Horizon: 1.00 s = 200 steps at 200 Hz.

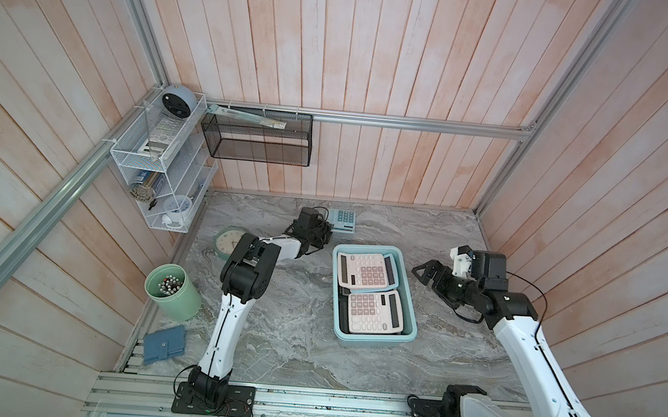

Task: Put the calculator in the storage box
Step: Pick up the calculator at the center of the board.

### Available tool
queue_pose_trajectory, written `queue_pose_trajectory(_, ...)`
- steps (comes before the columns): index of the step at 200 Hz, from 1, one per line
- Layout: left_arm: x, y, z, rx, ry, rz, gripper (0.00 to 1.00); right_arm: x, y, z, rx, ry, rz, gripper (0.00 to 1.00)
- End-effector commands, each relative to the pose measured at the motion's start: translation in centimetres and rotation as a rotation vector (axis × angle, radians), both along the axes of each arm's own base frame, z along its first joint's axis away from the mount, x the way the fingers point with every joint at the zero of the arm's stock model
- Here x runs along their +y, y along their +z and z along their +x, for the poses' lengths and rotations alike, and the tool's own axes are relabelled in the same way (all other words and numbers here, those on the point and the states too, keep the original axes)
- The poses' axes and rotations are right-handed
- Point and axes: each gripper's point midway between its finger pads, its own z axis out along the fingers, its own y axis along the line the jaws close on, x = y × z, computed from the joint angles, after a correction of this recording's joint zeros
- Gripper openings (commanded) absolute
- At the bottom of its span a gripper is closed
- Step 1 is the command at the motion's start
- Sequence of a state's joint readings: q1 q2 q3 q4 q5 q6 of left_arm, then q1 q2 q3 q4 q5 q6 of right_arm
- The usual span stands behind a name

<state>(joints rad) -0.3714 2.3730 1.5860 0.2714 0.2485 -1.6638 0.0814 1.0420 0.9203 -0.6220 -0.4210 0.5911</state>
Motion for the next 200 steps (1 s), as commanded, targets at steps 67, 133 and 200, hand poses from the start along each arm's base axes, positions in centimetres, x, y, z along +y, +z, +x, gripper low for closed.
queue_pose_trajectory(67, 2.7, 5.2, -1.2, -0.095, -0.015, 0.086, 0.0, 0.3, 1.2, -0.7, -0.015, 0.023, 0.017, 0.98)
queue_pose_trajectory(133, 7.1, 12.6, -5.9, -0.196, -0.043, 0.353, 0.0, 1.0, 4.4, -2.0, -0.105, 0.039, 0.079, 0.98)
queue_pose_trajectory(200, 10.4, 22.0, -12.2, -0.355, -0.137, 0.606, 0.0, 1.5, 4.8, -3.3, -0.126, 0.062, 0.115, 0.98)
